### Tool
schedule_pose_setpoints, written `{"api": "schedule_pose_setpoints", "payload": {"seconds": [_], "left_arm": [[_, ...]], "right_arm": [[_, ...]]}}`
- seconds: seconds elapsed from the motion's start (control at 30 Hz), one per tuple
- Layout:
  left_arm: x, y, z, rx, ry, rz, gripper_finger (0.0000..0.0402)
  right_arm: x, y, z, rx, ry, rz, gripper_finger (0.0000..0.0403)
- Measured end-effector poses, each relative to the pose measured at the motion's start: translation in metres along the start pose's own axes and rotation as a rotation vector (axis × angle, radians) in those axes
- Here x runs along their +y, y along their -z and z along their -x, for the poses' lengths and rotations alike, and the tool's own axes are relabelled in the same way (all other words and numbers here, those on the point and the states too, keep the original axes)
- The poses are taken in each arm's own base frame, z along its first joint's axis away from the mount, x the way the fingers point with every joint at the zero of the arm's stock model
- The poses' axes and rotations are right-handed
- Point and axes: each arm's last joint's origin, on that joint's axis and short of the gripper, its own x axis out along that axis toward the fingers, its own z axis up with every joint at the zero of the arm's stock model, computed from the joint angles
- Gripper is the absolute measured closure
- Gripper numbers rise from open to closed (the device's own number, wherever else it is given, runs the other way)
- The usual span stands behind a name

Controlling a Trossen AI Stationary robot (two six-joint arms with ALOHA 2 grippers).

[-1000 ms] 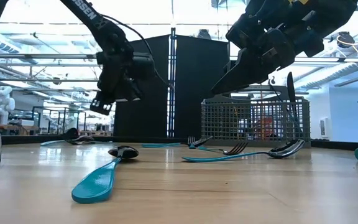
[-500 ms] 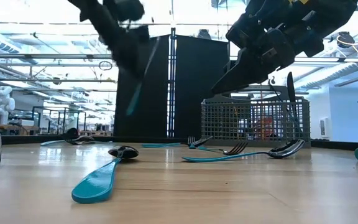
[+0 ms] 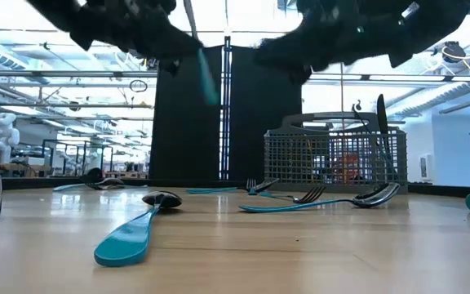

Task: Sort silverware
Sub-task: Put the blue knife into the right of the blue utensil organizer

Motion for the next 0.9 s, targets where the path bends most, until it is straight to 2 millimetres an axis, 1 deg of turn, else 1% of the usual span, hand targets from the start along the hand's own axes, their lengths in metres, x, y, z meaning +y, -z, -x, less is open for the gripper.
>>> {"api": "schedule_pose_setpoints", "payload": {"seconds": [0.07,0.17,0.37,0.43,0.53,0.63,0.77,0.9], "left_arm": [[-0.003,0.002,0.001,-0.072,0.009,-0.031,0.0379],[-0.004,0.004,0.001,-0.102,0.009,-0.051,0.0379],[-0.002,0.006,-0.001,-0.095,-0.072,-0.042,0.0379],[-0.001,0.006,-0.002,-0.092,-0.090,-0.040,0.0379],[-0.001,0.005,-0.002,-0.104,-0.097,-0.044,0.0379],[-0.001,0.005,-0.003,-0.108,-0.110,-0.044,0.0379],[-0.001,0.005,-0.002,-0.111,-0.112,-0.045,0.0379],[-0.001,0.004,-0.002,-0.116,-0.112,-0.048,0.0379]], "right_arm": [[0.000,-0.001,-0.001,-0.021,0.025,0.016,0.0322],[0.001,-0.001,-0.003,-0.023,0.026,0.039,0.0309],[0.000,-0.021,-0.009,-0.072,0.029,0.036,0.0250],[-0.001,-0.027,-0.016,-0.067,0.067,0.032,0.0227],[-0.004,-0.029,-0.028,-0.007,0.155,0.039,0.0197],[-0.007,-0.032,-0.041,0.022,0.206,0.044,0.0176],[-0.010,-0.037,-0.057,0.066,0.237,0.065,0.0162],[-0.011,-0.041,-0.072,0.103,0.234,0.065,0.0160]]}}
